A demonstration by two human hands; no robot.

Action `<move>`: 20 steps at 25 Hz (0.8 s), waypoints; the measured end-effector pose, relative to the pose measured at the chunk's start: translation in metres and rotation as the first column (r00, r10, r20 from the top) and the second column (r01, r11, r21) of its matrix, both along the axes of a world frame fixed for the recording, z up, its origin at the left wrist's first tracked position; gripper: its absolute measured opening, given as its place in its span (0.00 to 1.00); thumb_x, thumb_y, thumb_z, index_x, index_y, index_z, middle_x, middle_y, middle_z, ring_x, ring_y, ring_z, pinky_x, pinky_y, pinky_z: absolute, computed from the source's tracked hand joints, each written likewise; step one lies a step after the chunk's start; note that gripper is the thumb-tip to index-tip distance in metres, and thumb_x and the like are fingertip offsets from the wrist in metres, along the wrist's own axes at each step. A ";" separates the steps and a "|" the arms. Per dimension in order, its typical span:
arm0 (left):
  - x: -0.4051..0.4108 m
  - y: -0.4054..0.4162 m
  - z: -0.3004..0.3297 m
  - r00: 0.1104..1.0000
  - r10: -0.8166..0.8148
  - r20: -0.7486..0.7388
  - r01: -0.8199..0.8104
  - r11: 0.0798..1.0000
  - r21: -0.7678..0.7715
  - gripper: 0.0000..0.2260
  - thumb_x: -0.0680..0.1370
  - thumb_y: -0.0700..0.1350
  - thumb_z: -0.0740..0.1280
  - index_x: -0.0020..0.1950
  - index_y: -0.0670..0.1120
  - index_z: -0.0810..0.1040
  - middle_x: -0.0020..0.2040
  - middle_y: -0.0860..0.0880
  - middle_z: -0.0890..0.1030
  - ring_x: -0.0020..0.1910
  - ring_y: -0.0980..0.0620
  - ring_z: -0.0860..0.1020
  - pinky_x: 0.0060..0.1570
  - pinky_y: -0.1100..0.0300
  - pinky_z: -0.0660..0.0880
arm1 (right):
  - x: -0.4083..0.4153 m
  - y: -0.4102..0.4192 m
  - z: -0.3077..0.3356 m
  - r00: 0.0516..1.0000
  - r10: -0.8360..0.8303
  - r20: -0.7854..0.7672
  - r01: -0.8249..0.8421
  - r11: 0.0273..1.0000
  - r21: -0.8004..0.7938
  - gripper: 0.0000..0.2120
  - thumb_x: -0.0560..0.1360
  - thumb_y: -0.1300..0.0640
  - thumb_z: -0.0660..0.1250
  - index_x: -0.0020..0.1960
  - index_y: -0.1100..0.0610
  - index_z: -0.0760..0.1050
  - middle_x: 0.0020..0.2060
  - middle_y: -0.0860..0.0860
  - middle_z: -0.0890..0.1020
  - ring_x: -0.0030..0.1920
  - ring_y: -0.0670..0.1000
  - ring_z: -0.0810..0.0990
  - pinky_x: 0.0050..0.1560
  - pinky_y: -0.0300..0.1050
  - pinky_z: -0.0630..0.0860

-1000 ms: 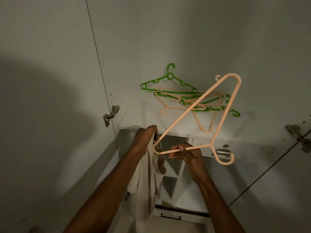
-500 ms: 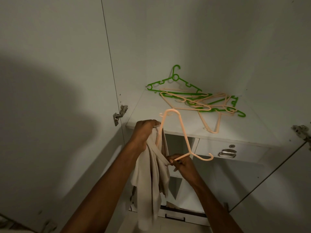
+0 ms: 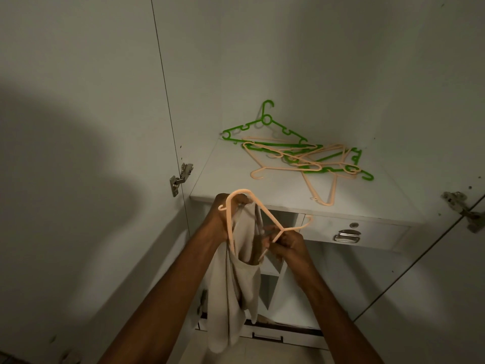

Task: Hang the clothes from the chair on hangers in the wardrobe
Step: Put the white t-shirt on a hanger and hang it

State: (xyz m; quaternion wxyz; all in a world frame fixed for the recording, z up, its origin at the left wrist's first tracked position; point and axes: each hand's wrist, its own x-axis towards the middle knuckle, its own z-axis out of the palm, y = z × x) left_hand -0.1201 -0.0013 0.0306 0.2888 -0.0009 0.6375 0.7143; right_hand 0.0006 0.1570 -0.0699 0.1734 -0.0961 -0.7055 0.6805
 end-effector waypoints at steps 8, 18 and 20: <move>0.007 0.003 0.007 0.998 0.028 -0.055 -0.026 0.998 0.049 0.05 0.74 0.37 0.72 0.48 0.36 0.84 0.39 0.41 0.84 0.38 0.43 0.82 0.40 0.55 0.79 | 0.008 0.011 0.022 0.989 -0.146 0.026 0.136 0.827 -0.546 0.10 0.78 0.53 0.69 0.44 0.60 0.81 0.32 0.56 0.78 0.27 0.50 0.73 0.27 0.40 0.68; -0.015 -0.007 0.005 0.964 -0.123 -0.236 0.077 0.978 -0.195 0.09 0.61 0.31 0.72 0.39 0.32 0.83 0.32 0.45 0.79 0.32 0.49 0.77 0.36 0.61 0.72 | 0.013 0.021 0.004 0.890 -0.453 0.055 0.387 0.686 -0.616 0.19 0.83 0.49 0.62 0.43 0.63 0.78 0.28 0.56 0.81 0.24 0.52 0.79 0.27 0.45 0.80; -0.020 -0.012 0.002 0.976 -0.111 -0.188 0.065 0.970 -0.236 0.18 0.54 0.34 0.70 0.43 0.32 0.84 0.37 0.44 0.81 0.40 0.45 0.77 0.41 0.56 0.72 | 0.015 0.031 0.003 0.832 -0.553 0.038 0.487 0.698 -0.526 0.20 0.84 0.49 0.61 0.42 0.63 0.77 0.28 0.56 0.81 0.23 0.53 0.79 0.27 0.46 0.80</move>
